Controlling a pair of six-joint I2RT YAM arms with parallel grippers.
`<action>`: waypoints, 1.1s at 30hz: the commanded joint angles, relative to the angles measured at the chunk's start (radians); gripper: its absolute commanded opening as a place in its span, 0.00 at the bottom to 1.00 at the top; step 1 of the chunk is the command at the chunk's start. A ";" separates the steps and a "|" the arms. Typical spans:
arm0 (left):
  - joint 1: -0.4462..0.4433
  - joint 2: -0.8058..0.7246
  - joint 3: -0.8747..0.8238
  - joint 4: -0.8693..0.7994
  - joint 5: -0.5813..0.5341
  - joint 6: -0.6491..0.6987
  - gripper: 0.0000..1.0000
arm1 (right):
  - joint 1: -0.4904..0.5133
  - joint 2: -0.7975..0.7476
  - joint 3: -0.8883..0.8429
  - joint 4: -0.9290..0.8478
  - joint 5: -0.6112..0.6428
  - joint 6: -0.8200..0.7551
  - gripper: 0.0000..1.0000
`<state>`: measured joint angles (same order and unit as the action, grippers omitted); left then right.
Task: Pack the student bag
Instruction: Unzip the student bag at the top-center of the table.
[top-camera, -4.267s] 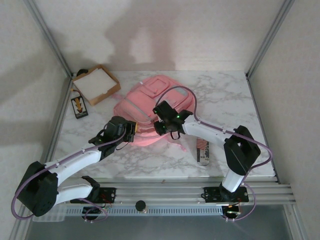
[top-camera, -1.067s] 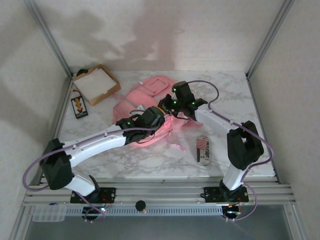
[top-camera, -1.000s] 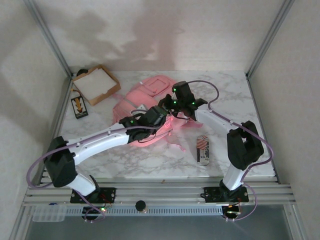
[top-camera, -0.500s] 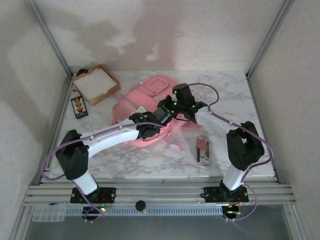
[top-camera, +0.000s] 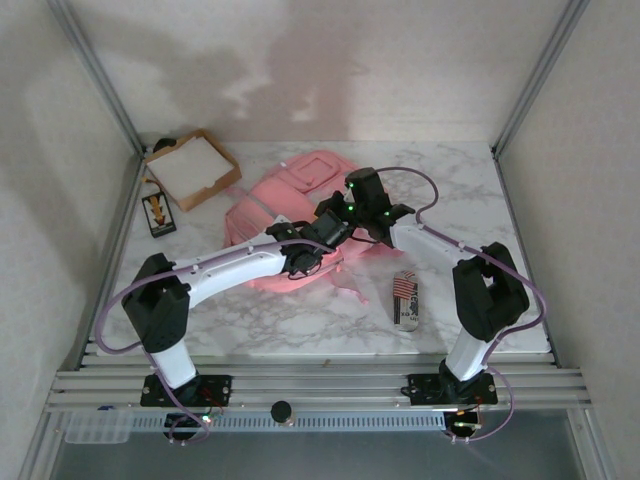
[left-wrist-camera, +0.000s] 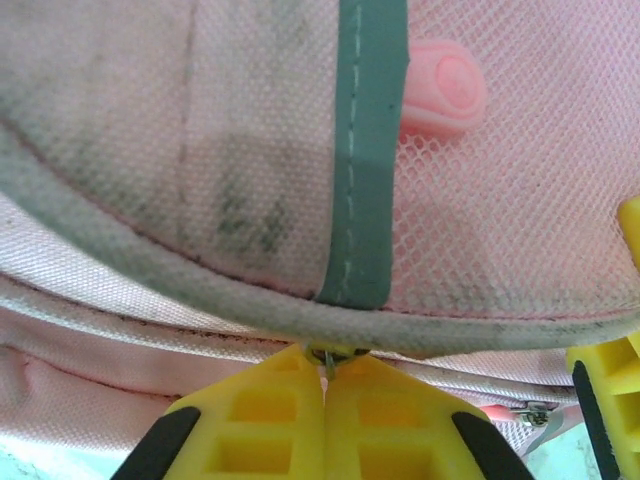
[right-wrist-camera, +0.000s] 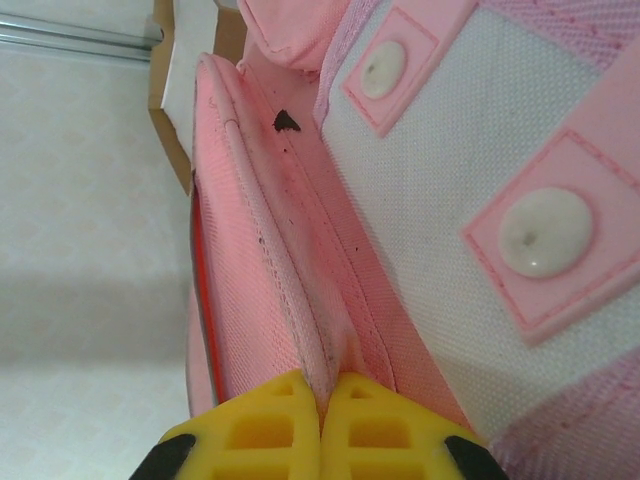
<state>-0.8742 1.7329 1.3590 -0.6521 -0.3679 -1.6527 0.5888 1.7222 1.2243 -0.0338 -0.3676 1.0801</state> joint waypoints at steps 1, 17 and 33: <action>0.014 -0.059 -0.038 -0.060 -0.107 -0.016 0.00 | -0.017 -0.079 0.021 0.087 -0.021 -0.019 0.00; 0.123 -0.364 -0.335 0.018 0.070 0.241 0.00 | -0.111 -0.090 0.040 0.005 -0.015 -0.099 0.00; 0.182 -0.435 -0.330 0.238 0.226 0.808 0.13 | -0.155 -0.072 0.095 -0.076 -0.048 -0.162 0.00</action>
<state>-0.6617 1.2953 1.0096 -0.5022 -0.2115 -0.9813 0.4492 1.6939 1.2705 -0.1783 -0.4229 0.9268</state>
